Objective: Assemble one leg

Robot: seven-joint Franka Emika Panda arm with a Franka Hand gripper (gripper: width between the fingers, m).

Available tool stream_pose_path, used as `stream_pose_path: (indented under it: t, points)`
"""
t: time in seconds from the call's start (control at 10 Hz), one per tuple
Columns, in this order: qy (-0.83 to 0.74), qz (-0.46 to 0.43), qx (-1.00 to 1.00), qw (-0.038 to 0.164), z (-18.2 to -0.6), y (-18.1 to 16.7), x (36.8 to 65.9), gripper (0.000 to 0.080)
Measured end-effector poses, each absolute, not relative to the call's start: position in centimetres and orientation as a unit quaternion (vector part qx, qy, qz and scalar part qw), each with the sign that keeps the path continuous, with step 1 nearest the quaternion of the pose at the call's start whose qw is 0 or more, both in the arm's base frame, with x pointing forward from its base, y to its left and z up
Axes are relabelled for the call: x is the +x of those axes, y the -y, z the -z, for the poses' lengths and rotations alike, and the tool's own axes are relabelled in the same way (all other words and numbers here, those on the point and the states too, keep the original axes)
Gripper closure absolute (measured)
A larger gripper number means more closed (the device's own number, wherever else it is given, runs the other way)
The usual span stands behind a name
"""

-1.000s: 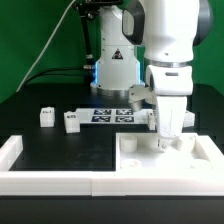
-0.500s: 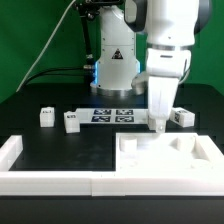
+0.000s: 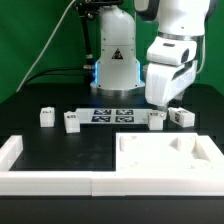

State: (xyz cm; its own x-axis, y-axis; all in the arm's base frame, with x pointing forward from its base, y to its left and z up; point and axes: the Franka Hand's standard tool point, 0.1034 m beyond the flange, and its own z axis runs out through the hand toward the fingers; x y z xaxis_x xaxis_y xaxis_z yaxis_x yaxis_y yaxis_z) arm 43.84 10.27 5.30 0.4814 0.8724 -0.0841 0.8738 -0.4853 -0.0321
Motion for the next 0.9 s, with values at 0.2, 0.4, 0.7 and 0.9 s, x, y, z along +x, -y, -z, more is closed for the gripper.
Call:
stream_pose_path:
  t: [0.2,0.4,0.7,0.9]
  points:
    - [-0.439,0.044,0.898,0.009,-5.3,-10.4,43.8,0.0151]
    - [-0.308,0.039,0.951,0.012,-4.9,-11.3,43.0,0.0151]
    - [-0.253,0.041,0.966,0.011,-3.8,-13.7,40.8,0.0151]
    - [-0.262,0.042,0.964,0.009,-3.7,-15.8,39.8,0.0151]
